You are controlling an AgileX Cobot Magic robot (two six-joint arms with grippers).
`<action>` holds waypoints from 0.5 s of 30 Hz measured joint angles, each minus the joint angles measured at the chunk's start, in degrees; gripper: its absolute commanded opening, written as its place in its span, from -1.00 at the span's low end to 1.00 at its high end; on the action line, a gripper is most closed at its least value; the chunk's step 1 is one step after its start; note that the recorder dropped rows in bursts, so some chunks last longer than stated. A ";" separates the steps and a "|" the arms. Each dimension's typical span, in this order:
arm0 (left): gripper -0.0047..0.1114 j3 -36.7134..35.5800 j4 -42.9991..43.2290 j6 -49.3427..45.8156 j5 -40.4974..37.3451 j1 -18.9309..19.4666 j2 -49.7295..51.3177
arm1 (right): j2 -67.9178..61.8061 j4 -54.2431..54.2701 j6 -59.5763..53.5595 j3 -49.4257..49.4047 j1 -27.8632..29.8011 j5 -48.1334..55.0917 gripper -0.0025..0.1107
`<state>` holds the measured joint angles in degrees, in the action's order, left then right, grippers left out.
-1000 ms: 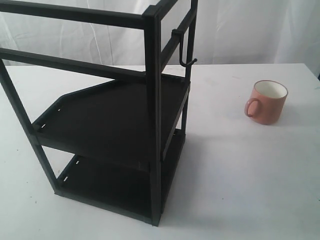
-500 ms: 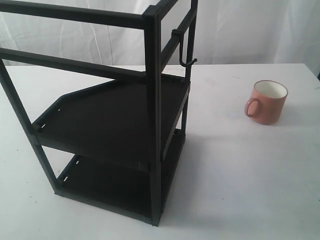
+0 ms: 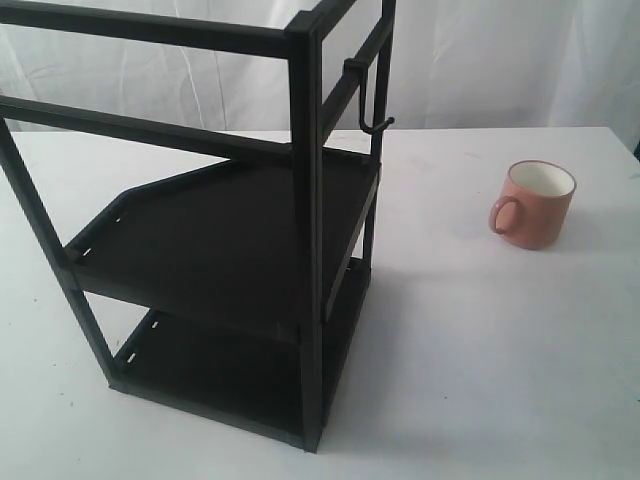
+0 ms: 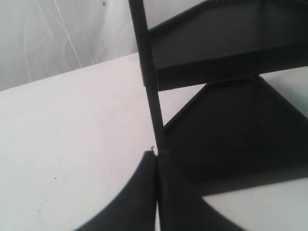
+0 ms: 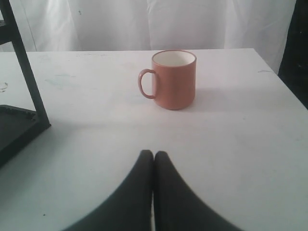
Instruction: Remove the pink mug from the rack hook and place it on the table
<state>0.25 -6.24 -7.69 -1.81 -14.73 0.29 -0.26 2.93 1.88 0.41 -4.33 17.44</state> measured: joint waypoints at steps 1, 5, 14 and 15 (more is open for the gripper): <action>-0.92 0.00 0.00 0.00 0.00 0.46 0.00 | 0.00 0.00 0.00 0.00 0.00 0.00 -0.96; -0.92 0.00 0.00 0.00 0.00 2.80 0.00 | 0.00 0.00 -0.02 0.00 0.00 0.00 -0.96; -0.92 0.00 0.00 0.00 0.00 8.78 0.00 | 0.00 0.00 -0.12 0.00 0.00 0.00 -0.96; -0.92 0.00 0.00 0.00 0.00 9.03 0.00 | 0.00 0.00 -0.12 0.00 0.00 0.00 -0.96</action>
<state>0.25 -6.24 -7.69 -1.81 -5.70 0.29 -0.26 2.93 1.75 0.41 -4.33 17.44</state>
